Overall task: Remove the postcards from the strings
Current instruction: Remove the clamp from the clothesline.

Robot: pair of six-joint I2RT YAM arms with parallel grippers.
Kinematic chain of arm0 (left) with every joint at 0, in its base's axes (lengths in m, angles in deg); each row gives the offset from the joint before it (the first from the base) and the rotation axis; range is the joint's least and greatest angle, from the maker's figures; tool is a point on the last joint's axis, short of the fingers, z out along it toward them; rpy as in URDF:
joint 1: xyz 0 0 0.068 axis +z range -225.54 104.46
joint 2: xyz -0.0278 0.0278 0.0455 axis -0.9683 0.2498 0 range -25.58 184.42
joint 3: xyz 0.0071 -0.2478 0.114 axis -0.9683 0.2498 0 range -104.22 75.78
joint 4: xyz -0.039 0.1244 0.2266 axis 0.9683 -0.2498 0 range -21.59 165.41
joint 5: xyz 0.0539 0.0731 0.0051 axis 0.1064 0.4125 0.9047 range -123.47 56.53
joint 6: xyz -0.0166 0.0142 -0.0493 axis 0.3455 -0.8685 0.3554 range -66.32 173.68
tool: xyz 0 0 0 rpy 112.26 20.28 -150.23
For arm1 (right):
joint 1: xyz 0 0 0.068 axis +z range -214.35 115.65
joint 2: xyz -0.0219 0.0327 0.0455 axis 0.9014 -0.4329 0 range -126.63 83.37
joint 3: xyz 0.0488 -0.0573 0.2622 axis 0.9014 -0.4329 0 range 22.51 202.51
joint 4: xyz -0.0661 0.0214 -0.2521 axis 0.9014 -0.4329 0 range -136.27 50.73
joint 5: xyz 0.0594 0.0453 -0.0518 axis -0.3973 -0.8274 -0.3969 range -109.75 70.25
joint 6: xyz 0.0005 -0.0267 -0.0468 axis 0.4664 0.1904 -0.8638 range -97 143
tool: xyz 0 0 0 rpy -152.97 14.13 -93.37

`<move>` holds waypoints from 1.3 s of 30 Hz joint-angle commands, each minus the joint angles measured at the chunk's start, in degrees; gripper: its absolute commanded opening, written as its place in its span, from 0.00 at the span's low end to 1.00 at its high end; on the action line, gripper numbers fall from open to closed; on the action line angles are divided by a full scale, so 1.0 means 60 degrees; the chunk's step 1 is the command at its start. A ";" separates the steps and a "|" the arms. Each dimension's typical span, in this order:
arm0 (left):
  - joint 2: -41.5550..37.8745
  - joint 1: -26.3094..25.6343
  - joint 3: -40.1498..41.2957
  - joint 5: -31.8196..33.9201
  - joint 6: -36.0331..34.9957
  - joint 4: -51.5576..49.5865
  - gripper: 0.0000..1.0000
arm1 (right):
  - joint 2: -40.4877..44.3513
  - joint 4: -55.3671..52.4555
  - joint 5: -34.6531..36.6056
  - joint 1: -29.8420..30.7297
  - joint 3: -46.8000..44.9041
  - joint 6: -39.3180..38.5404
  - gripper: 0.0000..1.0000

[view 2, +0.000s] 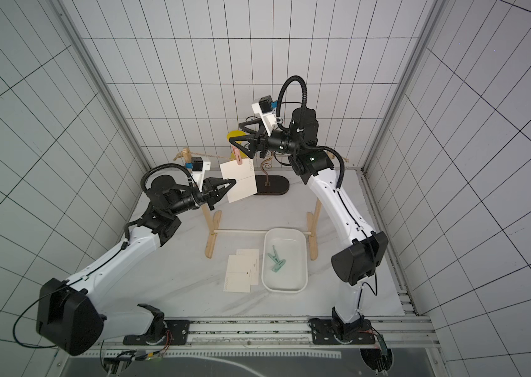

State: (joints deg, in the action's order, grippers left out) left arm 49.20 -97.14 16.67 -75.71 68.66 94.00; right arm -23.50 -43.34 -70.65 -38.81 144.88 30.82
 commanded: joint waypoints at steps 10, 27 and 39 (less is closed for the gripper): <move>0.0148 0.0267 -0.0153 -0.0929 0.0082 0.0226 0.00 | -0.0250 -0.1373 -0.1698 0.0065 0.0861 -0.1041 0.80; 0.0205 0.0433 -0.0481 -0.1467 0.0154 -0.0076 0.00 | -0.0193 -0.2905 -0.2209 0.0195 0.0976 -0.2147 0.74; 0.0339 0.0499 -0.0563 -0.1908 0.0271 -0.0169 0.00 | -0.0155 -0.3217 -0.2540 0.0216 0.0985 -0.2484 0.62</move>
State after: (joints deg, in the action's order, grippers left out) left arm 50.47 -94.45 15.14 -85.65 70.00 93.19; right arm -24.44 -60.92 -83.41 -38.09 146.95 17.92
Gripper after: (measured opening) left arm 0.047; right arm 0.628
